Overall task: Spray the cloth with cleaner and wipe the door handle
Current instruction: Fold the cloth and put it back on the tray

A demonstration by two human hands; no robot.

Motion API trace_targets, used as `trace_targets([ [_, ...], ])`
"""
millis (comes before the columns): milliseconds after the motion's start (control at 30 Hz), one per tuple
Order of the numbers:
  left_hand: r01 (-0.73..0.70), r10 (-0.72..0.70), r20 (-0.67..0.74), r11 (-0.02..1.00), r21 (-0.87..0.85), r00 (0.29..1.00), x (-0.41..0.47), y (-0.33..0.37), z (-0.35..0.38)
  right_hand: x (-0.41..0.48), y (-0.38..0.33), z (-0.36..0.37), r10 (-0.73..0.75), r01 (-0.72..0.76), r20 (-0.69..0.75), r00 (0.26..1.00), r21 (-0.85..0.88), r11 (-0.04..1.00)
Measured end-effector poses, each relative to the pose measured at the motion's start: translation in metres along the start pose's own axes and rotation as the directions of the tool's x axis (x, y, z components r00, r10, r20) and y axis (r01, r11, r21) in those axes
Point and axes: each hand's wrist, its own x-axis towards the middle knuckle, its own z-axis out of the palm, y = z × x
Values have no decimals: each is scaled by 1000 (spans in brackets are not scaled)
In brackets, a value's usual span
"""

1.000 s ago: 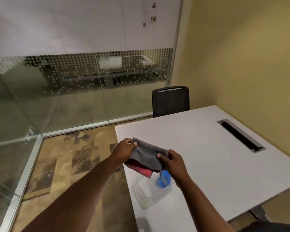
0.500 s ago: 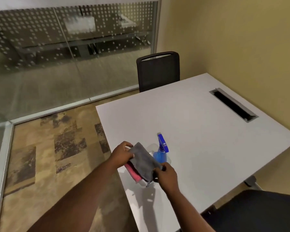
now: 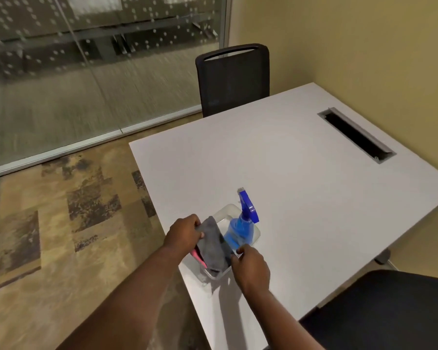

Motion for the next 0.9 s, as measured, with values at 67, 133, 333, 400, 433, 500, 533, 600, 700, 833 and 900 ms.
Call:
trace_targets([
  [67, -68, 67, 10, 990, 120, 998, 1, 0, 6, 1, 1, 5, -44, 44, -9, 999, -15, 999],
  [133, -170, 172, 20, 943, 287, 985, 2, 0, 11, 2, -2, 9, -118, 117, -22, 993, -13, 993],
  [333, -292, 315, 75, 730, 618, 946, 1, 0, 27, 5, -7, 18, -387, 386, 16, 922, -122, 914],
  [400, -334, 340, 125, 669, 664, 932, 1, 0, 31, 8, -8, 18, -447, 444, 27, 894, -179, 878],
  [433, -340, 327, 156, 645, 684, 932, 2, -1, 35, 9, -8, 19, -467, 465, 43, 883, -208, 861],
  [500, -320, 260, 196, 624, 713, 945, 3, 2, 41, 11, -8, 21, -476, 484, 93, 874, -219, 847],
  [533, -319, 225, 228, 593, 739, 947, 4, 4, 44, 12, -9, 23, -474, 489, 124, 872, -209, 847],
  [600, -344, 214, 270, 514, 786, 939, 3, 5, 50, 14, -9, 26, -490, 521, 180, 853, -235, 820],
  [700, -367, 228, 293, 440, 820, 929, 6, 3, 57, 17, -10, 29, -486, 549, 256, 836, -364, 752],
  [833, -375, 139, 349, 380, 846, 927, 9, 9, 58, 23, -15, 32, -398, 514, 338, 853, -406, 756],
  [900, -386, 113, 371, 370, 845, 922, 9, 15, 57, 23, -18, 32, -366, 497, 367, 855, -380, 780],
])
